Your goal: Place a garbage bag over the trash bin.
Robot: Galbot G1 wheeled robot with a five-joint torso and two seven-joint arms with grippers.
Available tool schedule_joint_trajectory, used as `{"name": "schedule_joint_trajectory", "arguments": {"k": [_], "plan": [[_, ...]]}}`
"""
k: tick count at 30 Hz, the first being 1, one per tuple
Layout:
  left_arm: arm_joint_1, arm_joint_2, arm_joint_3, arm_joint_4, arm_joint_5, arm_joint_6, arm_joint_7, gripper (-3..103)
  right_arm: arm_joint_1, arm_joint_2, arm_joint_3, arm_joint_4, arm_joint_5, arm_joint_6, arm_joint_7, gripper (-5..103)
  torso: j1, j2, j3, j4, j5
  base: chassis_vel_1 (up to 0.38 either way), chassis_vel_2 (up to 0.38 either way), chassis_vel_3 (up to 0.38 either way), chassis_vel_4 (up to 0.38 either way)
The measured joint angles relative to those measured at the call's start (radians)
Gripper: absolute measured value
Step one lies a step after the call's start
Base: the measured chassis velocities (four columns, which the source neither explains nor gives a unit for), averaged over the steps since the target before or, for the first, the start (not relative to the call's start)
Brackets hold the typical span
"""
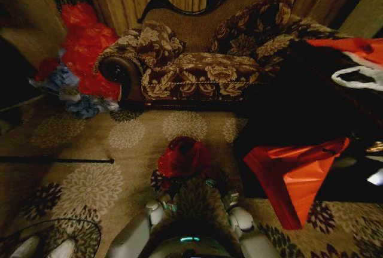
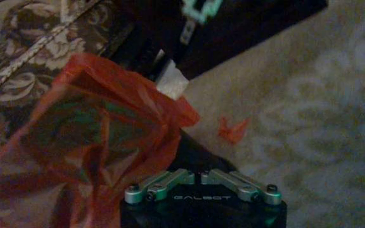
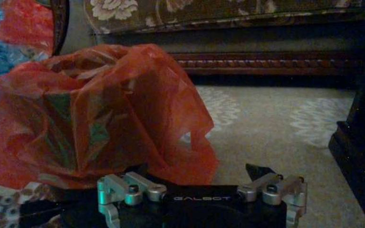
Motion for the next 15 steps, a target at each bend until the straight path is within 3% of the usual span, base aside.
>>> {"name": "schedule_joint_trajectory", "arguments": {"k": [2, 6, 9, 10, 11, 13, 14, 15], "plan": [[0.056, 0.029, 0.002, -0.083, -0.061, 0.008, -0.003, 11, -0.005, 0.004, 0.002, 0.003, -0.003, 0.000, 0.000, 100, 0.000, 0.000, 0.000, 0.0002, 0.0002, 0.000, 0.000, 0.000, 0.000], [0.097, 0.041, -0.004, -0.121, -0.147, -0.019, -0.019, 22, -0.010, 0.006, 0.002, 0.004, -0.008, 0.002, 0.000, 100, 0.000, 0.000, 0.000, 0.0001, 0.0000, 0.000, 0.000, 0.000, 0.000], [0.141, 0.036, 0.002, -0.140, -0.425, -0.001, -0.037, 38, -0.014, 0.013, 0.004, 0.004, -0.013, 0.005, 0.000, 100, 0.000, 0.000, 0.000, 0.0003, 0.0000, 0.000, 0.000, 0.000, 0.000], [0.141, 0.036, 0.002, -0.140, -0.425, -0.001, -0.037, 38, -0.014, 0.013, 0.004, 0.004, -0.013, 0.005, 0.000, 100, 0.000, 0.000, 0.000, 0.0003, 0.0000, 0.000, 0.000, 0.000, 0.000], [0.151, 0.034, 0.006, -0.144, -0.507, 0.013, -0.035, 43, -0.014, 0.013, 0.004, 0.004, -0.014, 0.005, 0.000, 100, 0.000, 0.000, 0.000, 0.0001, -0.0001, 0.000, 0.000, 0.000, 0.000], [0.170, 0.032, 0.018, -0.155, -0.733, 0.064, -0.017, 54, -0.014, 0.012, 0.004, 0.002, -0.016, 0.006, 0.000, 100, 0.000, 0.000, 0.000, 0.0002, 0.0002, 0.000, 0.000, 0.000, 0.000], [0.170, 0.032, 0.018, -0.155, -0.733, 0.064, -0.017, 54, -0.014, 0.012, 0.004, 0.002, -0.016, 0.006, 0.000, 100, 0.000, 0.000, 0.000, 0.0002, 0.0002, 0.000, 0.000, 0.000, 0.000], [0.174, 0.030, 0.021, -0.157, -0.819, 0.077, -0.005, 54, -0.013, 0.011, 0.004, 0.002, -0.016, 0.006, 0.000, 100, 0.000, 0.000, 0.000, 0.0002, 0.0003, 0.000, 0.000, 0.000, 0.000]]}}
